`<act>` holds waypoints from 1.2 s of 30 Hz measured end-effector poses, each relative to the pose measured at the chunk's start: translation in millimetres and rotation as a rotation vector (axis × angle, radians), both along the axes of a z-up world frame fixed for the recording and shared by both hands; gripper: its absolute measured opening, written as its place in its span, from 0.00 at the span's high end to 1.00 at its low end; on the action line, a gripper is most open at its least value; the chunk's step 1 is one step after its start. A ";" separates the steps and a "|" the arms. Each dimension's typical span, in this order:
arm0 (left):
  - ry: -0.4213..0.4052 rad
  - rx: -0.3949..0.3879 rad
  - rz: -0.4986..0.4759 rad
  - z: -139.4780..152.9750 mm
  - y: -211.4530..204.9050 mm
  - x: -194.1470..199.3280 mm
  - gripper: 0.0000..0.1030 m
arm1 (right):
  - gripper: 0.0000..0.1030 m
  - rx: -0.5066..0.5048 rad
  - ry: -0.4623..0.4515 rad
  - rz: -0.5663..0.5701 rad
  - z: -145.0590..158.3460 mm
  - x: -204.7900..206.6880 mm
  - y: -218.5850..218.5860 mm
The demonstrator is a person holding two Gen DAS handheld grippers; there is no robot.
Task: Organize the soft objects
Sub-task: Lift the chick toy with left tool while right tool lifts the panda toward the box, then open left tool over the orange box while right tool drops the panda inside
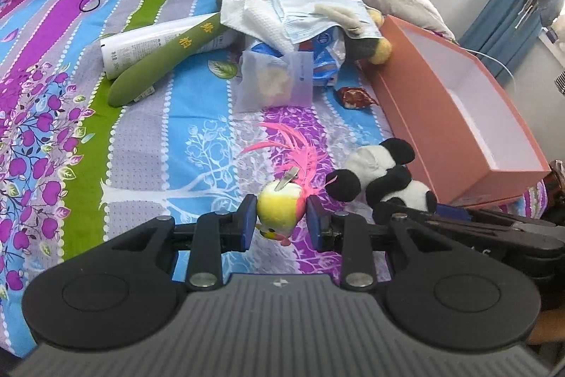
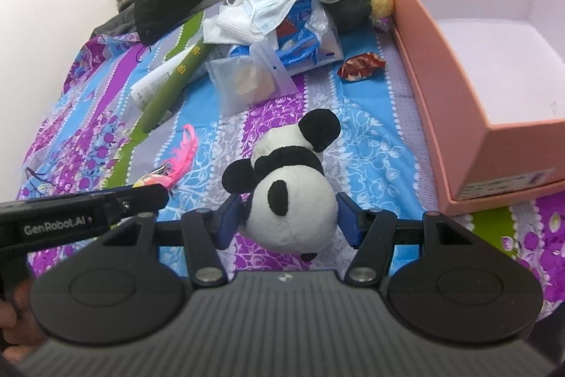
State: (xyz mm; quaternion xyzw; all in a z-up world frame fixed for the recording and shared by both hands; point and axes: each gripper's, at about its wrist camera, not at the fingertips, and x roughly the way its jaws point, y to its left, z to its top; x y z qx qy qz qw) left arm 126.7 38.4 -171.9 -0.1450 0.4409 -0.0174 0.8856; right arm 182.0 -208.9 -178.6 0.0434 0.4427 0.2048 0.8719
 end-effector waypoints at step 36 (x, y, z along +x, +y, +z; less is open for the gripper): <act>-0.256 -0.105 -0.221 177.2 -121.0 91.1 0.66 | 0.41 0.014 -0.390 -0.201 167.5 28.4 -120.6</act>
